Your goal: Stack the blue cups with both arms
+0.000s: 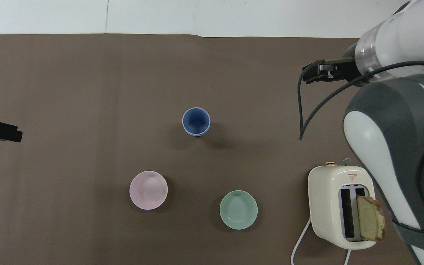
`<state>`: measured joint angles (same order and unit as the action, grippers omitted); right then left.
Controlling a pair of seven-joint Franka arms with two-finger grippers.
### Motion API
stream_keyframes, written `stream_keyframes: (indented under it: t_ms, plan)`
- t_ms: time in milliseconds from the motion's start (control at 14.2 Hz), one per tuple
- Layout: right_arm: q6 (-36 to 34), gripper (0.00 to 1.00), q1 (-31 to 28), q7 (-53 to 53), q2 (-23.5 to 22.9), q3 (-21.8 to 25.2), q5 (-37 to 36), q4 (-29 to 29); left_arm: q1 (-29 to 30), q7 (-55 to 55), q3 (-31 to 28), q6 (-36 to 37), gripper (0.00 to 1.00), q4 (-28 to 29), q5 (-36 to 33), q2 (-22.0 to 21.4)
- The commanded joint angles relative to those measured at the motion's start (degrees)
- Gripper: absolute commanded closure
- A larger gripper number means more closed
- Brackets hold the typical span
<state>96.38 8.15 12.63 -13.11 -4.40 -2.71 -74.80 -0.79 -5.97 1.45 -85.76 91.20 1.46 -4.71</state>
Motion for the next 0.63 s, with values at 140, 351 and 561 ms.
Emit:
stream_keyframes:
  t_ms: [140, 351, 561]
  plan:
    - [-3.57, 0.0, -2.52, -3.83, 4.57, 0.26, -2.48, -1.49, 0.35, 0.43, 0.22, 0.68, 0.0, -0.41, -0.32, -0.3]
    - [-3.57, 0.0, -7.25, -10.84, 5.99, -0.17, -1.95, -2.46, 0.53, 0.43, 0.22, 0.68, 0.0, -0.41, -0.32, -0.3]
    - [-3.65, 0.0, -11.39, -14.64, 7.39, -0.35, -1.25, -3.86, 0.53, 0.43, 0.22, 0.68, 0.0, -0.41, -0.32, -0.3]
